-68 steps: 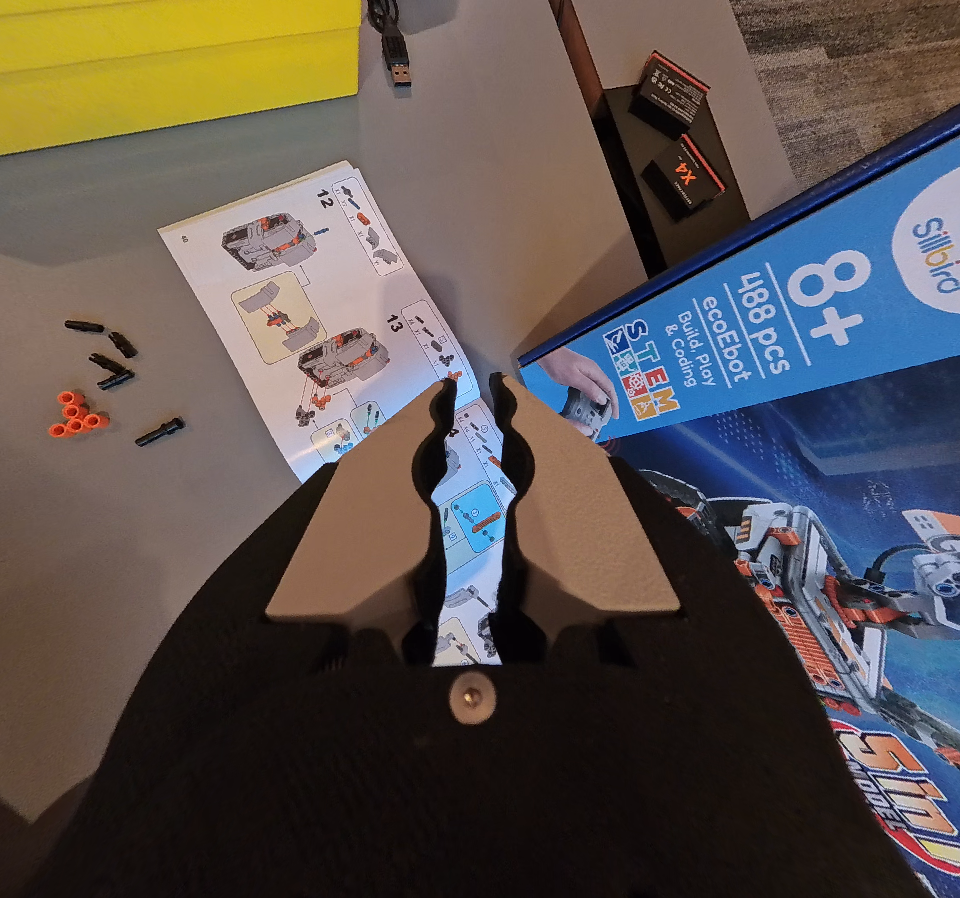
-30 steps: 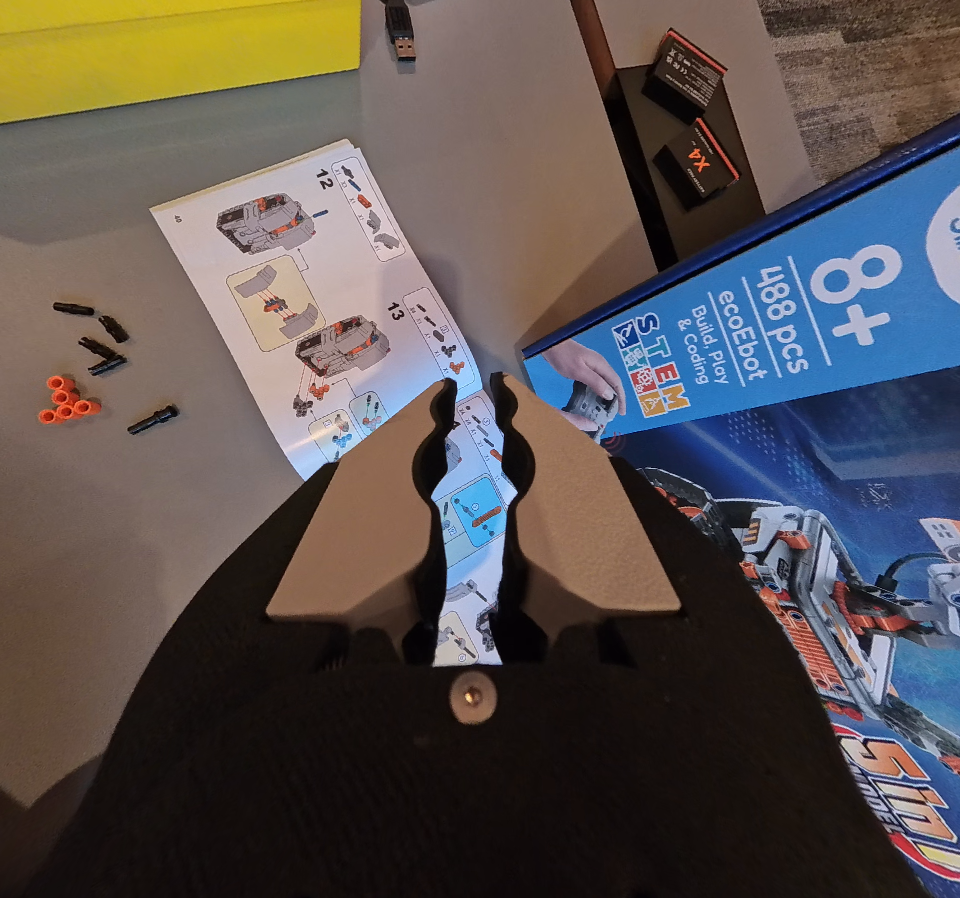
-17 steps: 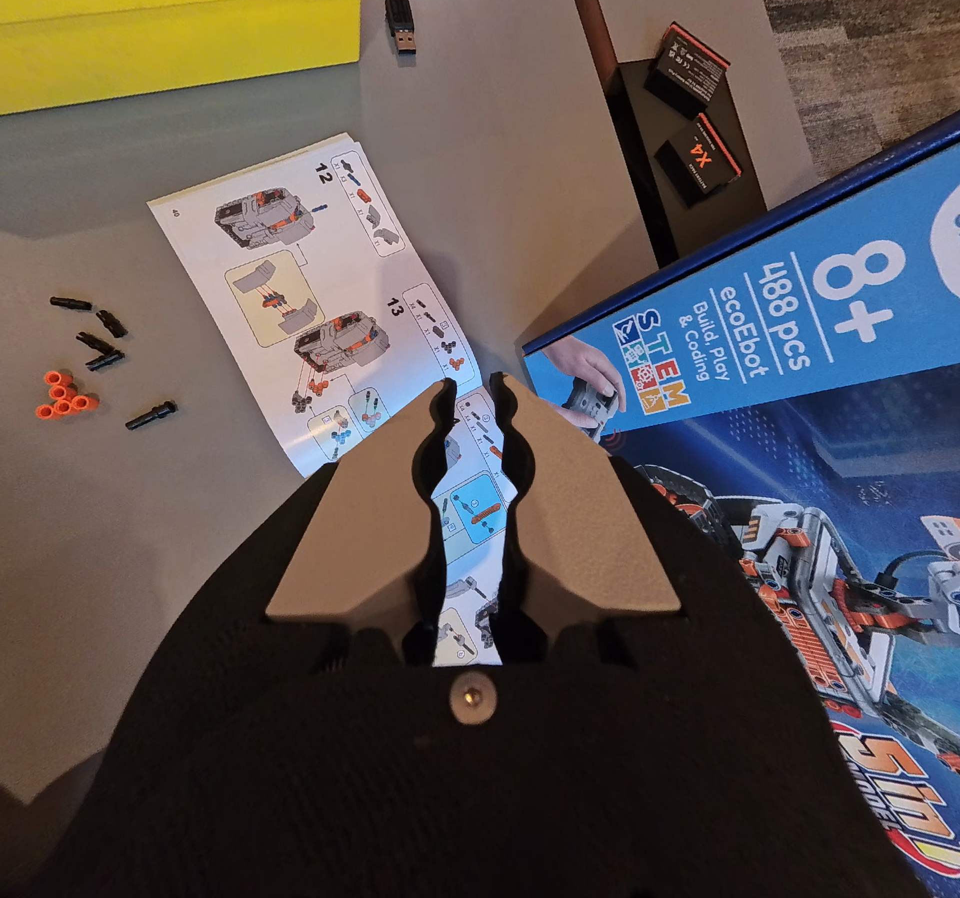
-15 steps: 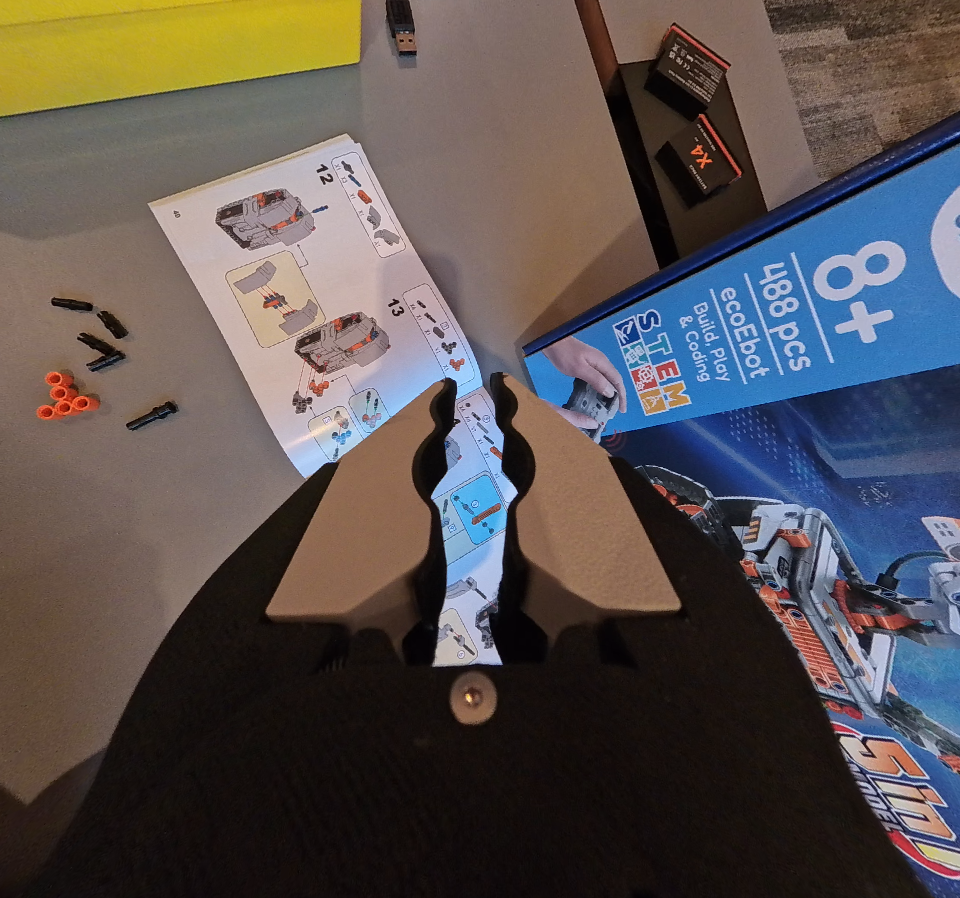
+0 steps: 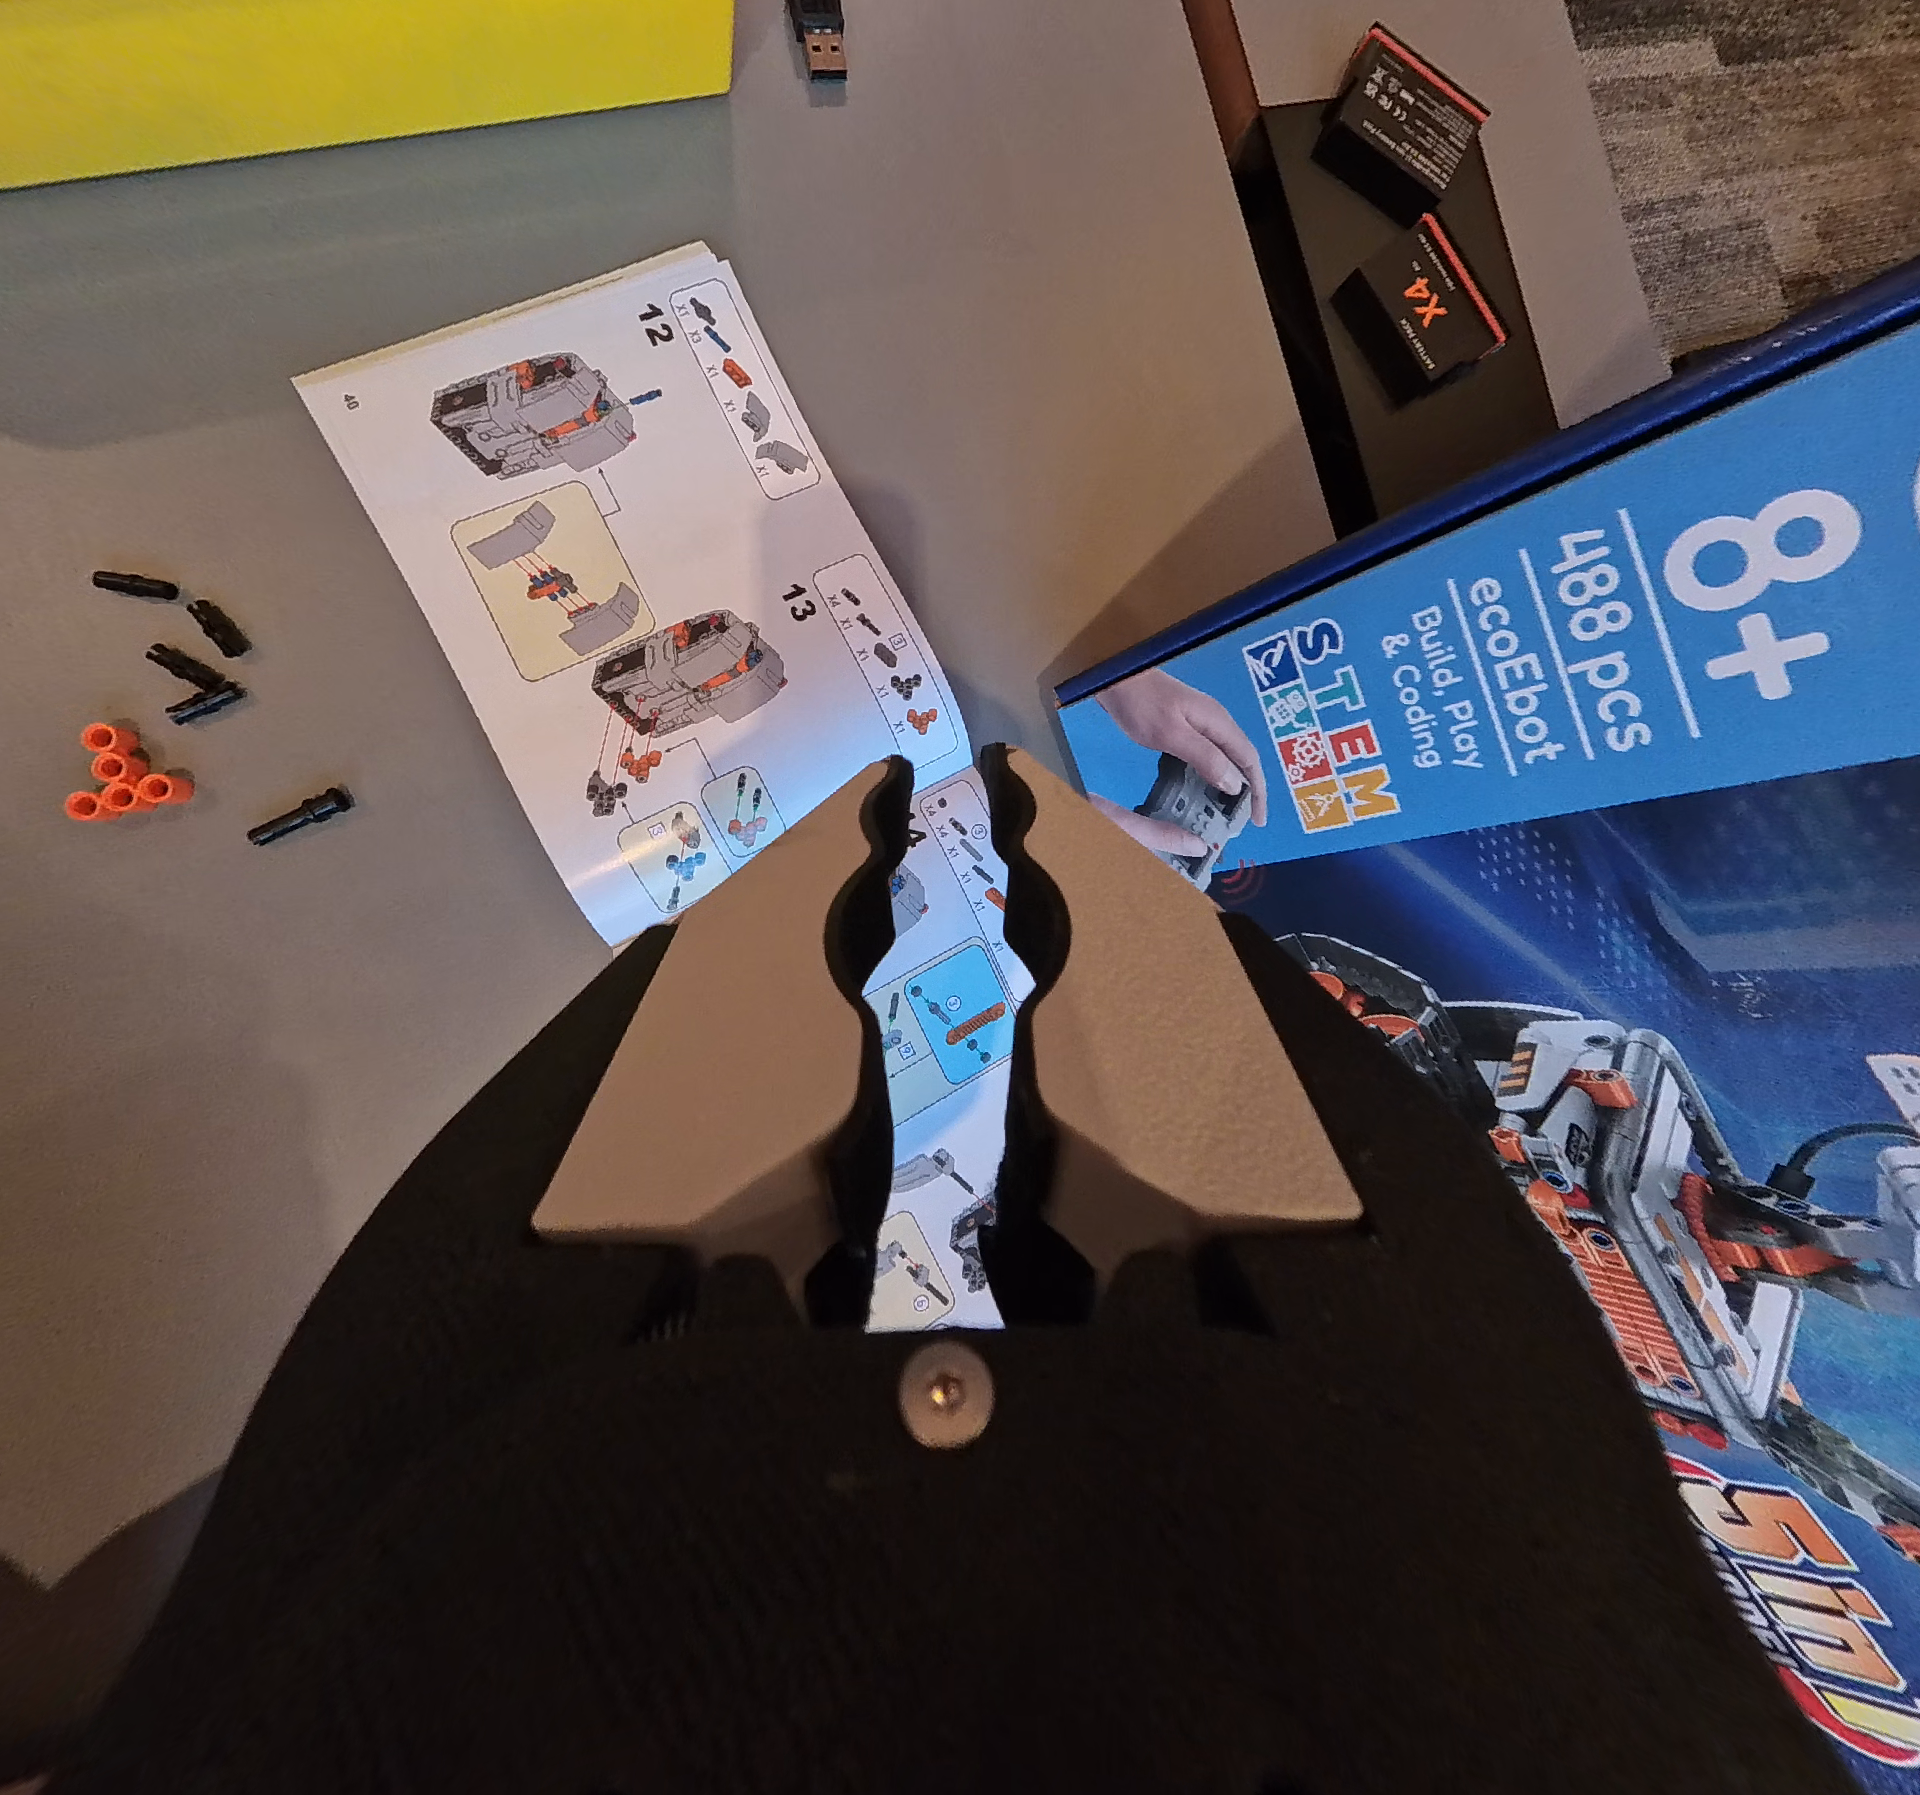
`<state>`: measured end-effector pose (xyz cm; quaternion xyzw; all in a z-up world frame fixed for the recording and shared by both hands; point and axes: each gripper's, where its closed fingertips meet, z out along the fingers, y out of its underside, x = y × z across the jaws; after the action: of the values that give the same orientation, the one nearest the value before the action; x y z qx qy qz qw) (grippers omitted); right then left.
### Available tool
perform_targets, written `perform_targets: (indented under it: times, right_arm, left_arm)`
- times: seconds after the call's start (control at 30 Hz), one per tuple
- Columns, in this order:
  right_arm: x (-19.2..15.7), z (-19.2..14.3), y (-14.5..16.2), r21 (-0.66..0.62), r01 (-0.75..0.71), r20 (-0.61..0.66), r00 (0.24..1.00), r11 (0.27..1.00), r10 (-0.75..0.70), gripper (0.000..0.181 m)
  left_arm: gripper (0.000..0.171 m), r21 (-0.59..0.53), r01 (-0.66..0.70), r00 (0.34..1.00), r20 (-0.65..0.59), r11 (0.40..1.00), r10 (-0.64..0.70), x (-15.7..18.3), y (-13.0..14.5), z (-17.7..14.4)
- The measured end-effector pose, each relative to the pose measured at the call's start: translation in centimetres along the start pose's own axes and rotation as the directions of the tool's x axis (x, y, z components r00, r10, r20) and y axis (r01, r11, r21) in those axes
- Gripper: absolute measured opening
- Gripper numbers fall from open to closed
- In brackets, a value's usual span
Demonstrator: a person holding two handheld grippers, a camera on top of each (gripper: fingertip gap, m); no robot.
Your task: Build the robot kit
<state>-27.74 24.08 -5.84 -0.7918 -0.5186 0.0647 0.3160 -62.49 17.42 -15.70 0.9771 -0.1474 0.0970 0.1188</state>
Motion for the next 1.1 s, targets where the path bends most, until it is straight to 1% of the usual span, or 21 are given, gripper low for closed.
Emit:
perform_targets:
  times: [0.03,0.07,0.1,0.13,0.17,0.2,0.23,0.33,0.4,0.5,0.57,0.67,0.77,0.87,0.93,0.97,1.0,1.03,1.1]
  right_arm:
    - [0.0,0.0,0.0,-0.001,0.001,0.001,1.000,1.000,-0.001,0.014]
    - [0.0,0.0,0.0,-0.002,0.003,0.001,1.000,1.000,-0.003,0.014]
    - [0.0,0.0,0.0,-0.002,0.003,0.001,1.000,1.000,-0.003,0.014]
    - [0.0,0.1,0.1,-0.002,0.001,0.002,1.000,1.000,-0.001,0.014]
    - [0.0,0.1,0.1,-0.003,0.001,0.002,1.000,1.000,-0.001,0.014]
    - [0.0,0.1,0.0,-0.003,0.002,0.002,1.000,1.000,-0.002,0.014]
    - [-0.1,0.0,0.0,-0.003,0.004,0.003,1.000,1.000,-0.004,0.014]
    - [-0.1,0.0,0.1,-0.003,0.006,0.004,1.000,1.000,-0.006,0.014]
    - [0.0,0.0,0.1,-0.003,0.003,0.003,1.000,1.000,-0.003,0.014]
    - [0.0,0.0,0.1,-0.003,0.002,0.005,1.000,1.000,-0.002,0.014]
    - [-0.2,0.1,0.1,-0.007,0.008,0.008,1.000,1.000,-0.008,0.014]
    - [-0.2,0.2,0.3,-0.015,0.011,0.009,1.000,1.000,-0.011,0.014]
    - [-0.2,0.3,0.4,-0.022,0.012,0.006,1.000,1.000,-0.012,0.014]
    - [-0.2,0.3,0.3,-0.023,0.014,0.006,1.000,1.000,-0.014,0.014]
    - [-0.3,0.3,0.3,-0.024,0.016,0.008,1.000,1.000,-0.016,0.014]
    - [-0.3,0.4,0.4,-0.025,0.016,0.009,1.000,1.000,-0.016,0.014]
    - [-0.3,0.4,0.4,-0.027,0.017,0.008,1.000,0.999,-0.017,0.014]
    - [-0.3,0.4,0.4,-0.028,0.018,0.009,1.000,0.999,-0.017,0.014]
    - [-0.3,0.5,0.4,-0.030,0.019,0.011,1.000,0.999,-0.019,0.014]
  left_arm:
    - [0.035,-0.033,0.030,0.999,-0.015,0.999,-0.030,0.5,1.1,0.2]
    - [0.034,-0.089,0.045,0.999,0.017,0.995,-0.044,0.2,2.5,0.3]
    - [0.036,-0.121,0.045,0.997,0.064,0.992,-0.037,-0.3,3.4,0.4]
    - [0.032,-0.121,0.040,0.996,0.086,0.992,-0.029,-0.7,3.4,0.4]
    - [0.018,-0.112,0.032,0.996,0.082,0.993,-0.023,-0.7,3.1,0.4]
    - [0.013,-0.106,0.029,0.997,0.074,0.994,-0.021,-0.7,2.8,0.5]
    - [0.013,-0.121,0.032,0.997,0.068,0.992,-0.024,-0.6,2.8,0.7]
    - [0.017,-0.223,0.045,0.997,0.065,0.974,-0.031,-0.5,4.3,1.6]
    - [0.017,-0.214,0.060,0.996,0.084,0.975,-0.043,-0.7,4.2,1.6]
    - [0.005,-0.219,0.040,0.996,0.089,0.975,-0.021,-0.8,4.1,1.6]
    - [0.004,-0.217,0.028,0.995,0.095,0.976,-0.007,-0.9,4.0,1.5]
    - [0.004,-0.191,0.001,0.995,0.096,0.982,0.018,-0.8,3.6,1.2]
    - [0.004,-0.136,-0.023,0.995,0.095,0.990,0.036,-0.6,2.7,0.6]
    - [0.004,-0.024,-0.058,0.990,0.123,0.998,0.061,-0.7,0.8,-0.7]
    - [0.004,0.076,-0.064,0.993,0.107,0.995,0.056,-0.2,-0.8,-1.8]
    - [0.013,0.119,-0.070,0.995,0.078,0.990,0.061,0.3,-1.5,-2.1]
    - [0.030,0.147,-0.079,0.996,0.045,0.986,0.073,1.0,-2.0,-2.3]
    - [0.039,0.151,-0.084,0.996,0.033,0.985,0.080,1.2,-2.1,-2.3]
    - [0.043,0.121,-0.083,0.994,0.083,0.989,0.073,0.4,-1.8,-2.0]
